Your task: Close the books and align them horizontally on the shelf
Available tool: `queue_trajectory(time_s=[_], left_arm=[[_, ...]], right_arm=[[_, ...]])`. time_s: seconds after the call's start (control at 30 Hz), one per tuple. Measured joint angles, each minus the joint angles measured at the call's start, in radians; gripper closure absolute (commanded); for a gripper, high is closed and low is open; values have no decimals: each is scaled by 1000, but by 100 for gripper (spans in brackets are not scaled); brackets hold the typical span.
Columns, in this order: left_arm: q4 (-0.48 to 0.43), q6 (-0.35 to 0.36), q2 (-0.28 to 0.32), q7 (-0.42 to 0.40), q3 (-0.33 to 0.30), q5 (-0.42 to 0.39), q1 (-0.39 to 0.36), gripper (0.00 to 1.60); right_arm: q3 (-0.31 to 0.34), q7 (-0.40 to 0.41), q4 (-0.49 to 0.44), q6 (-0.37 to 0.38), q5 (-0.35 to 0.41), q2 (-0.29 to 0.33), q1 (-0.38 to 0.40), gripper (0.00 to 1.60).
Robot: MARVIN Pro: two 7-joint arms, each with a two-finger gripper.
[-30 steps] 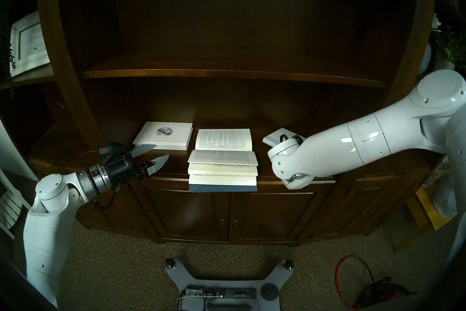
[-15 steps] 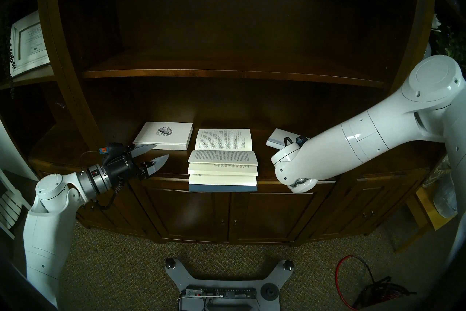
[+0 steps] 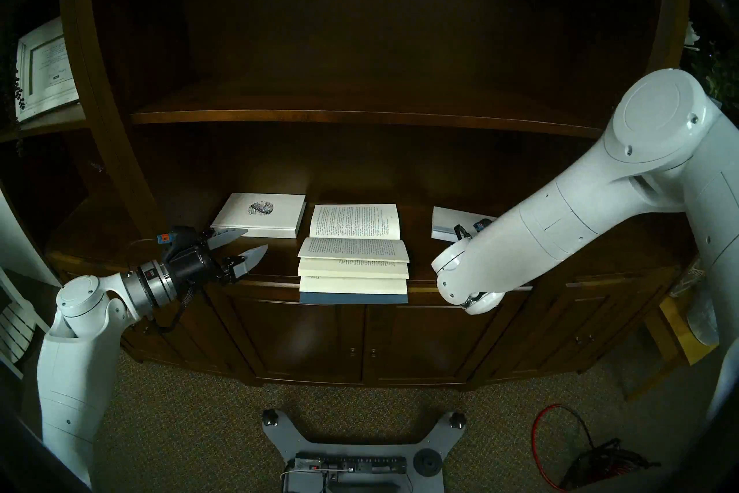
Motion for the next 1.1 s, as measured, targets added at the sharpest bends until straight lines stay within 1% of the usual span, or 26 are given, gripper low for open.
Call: queue_trajectory(time_s=[0.03,0.13,0.33,0.5,0.6,0.97,1.1], left_arm=[[0,0,0,0,0,0,0,0],[0,0,0,0,0,0,0,0],[0,0,0,0,0,0,0,0],[0,0,0,0,0,0,0,0],[0,0,0,0,0,0,0,0],[0,0,0,0,0,0,0,0],[0,0,0,0,0,0,0,0]], right_arm=[[-10,0,0,-6,5,-14,0,0],[-13,0,-14,-18,8,-30,2,0],[32,6,-140,-61,0,-38,31,0],[66,6,-249,-91,-7,-16,67,0],[69,4,-296,-103,-7,2,87,0],[35,-8,-371,-135,-14,42,160,0],[38,3,-412,-155,-26,59,187,0]])
